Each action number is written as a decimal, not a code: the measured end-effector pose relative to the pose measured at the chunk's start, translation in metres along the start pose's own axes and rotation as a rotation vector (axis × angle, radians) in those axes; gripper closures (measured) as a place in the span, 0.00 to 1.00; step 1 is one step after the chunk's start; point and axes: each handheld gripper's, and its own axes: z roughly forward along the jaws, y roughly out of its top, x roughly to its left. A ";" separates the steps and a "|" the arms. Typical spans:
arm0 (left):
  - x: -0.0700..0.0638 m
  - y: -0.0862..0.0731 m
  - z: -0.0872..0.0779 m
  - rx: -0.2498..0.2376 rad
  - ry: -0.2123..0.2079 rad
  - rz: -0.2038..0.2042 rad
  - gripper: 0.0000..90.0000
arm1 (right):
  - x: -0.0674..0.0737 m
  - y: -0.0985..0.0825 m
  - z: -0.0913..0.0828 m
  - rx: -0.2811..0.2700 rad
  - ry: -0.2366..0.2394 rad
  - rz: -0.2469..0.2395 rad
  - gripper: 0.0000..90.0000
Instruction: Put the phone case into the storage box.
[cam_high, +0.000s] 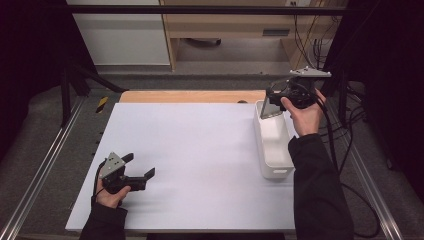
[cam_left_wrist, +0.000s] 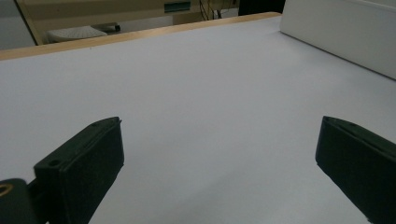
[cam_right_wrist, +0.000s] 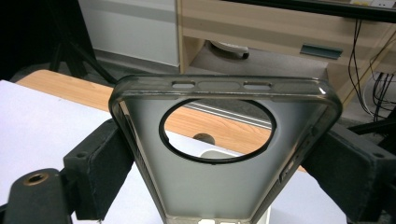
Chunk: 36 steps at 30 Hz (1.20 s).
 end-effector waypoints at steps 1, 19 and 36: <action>0.000 0.000 0.000 0.001 0.001 0.001 0.01 | -0.001 0.000 0.002 0.001 -0.004 0.005 0.14; 0.000 -0.001 0.001 0.006 -0.004 0.008 0.01 | -0.012 -0.011 0.035 0.068 -0.053 0.051 0.14; -0.001 -0.001 0.002 0.011 -0.009 0.015 0.01 | -0.011 -0.025 0.069 0.087 -0.110 0.073 0.14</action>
